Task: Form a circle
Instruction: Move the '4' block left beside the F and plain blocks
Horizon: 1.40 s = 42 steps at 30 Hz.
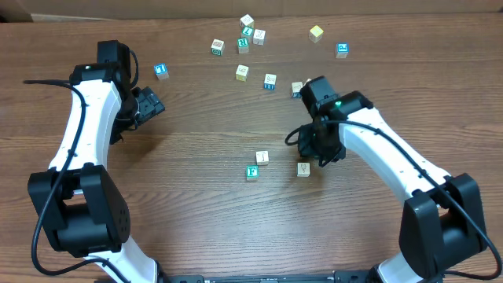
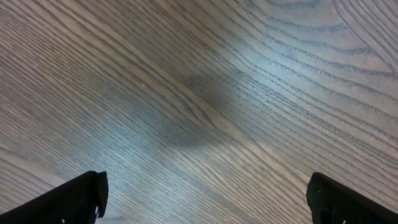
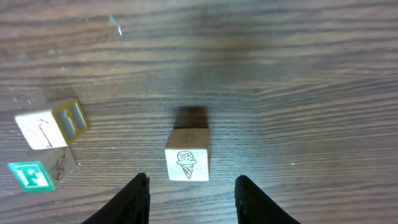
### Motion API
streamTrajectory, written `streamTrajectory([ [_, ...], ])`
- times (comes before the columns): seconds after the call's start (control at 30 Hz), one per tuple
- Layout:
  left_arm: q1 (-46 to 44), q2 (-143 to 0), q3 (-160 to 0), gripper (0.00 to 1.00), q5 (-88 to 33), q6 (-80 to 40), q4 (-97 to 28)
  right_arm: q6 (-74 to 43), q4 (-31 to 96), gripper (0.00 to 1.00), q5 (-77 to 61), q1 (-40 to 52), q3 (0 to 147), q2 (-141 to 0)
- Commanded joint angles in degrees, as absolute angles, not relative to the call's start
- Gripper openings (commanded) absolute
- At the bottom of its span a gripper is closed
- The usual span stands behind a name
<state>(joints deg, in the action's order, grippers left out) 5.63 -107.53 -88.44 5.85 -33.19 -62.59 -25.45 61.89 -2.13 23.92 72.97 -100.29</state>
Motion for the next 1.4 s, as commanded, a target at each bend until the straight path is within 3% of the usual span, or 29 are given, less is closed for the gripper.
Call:
streamTrajectory([
  [0.0, 5.6, -107.5, -89.6, 1.0, 6.5, -32.6, -62.6, -25.5, 60.6, 0.42, -2.8, 25.6, 70.4, -100.0],
  [0.37, 5.6, -107.5, -89.6, 1.0, 6.5, -32.6, -62.6, -25.5, 55.7, 0.5, 0.0, 28.0, 66.5, -100.0],
  [0.7, 5.6, -107.5, -89.6, 1.0, 6.5, -32.6, -62.6, -25.5, 51.4, 0.5, 0.3, 28.0, 62.2, -100.0],
  [0.87, 5.6, -107.5, -89.6, 1.0, 6.5, -32.6, -62.6, -25.5, 49.8, 0.48, 0.3, 28.0, 61.1, -100.0],
  [1.2, 5.6, -107.5, -89.6, 1.0, 6.5, -32.6, -62.6, -25.5, 48.5, 0.31, -0.1, 28.0, 61.1, -100.0],
  [1.37, 5.6, -107.5, -89.6, 1.0, 6.5, -32.6, -62.6, -25.5, 48.4, 0.3, -0.1, 28.0, 61.1, -100.0],
])
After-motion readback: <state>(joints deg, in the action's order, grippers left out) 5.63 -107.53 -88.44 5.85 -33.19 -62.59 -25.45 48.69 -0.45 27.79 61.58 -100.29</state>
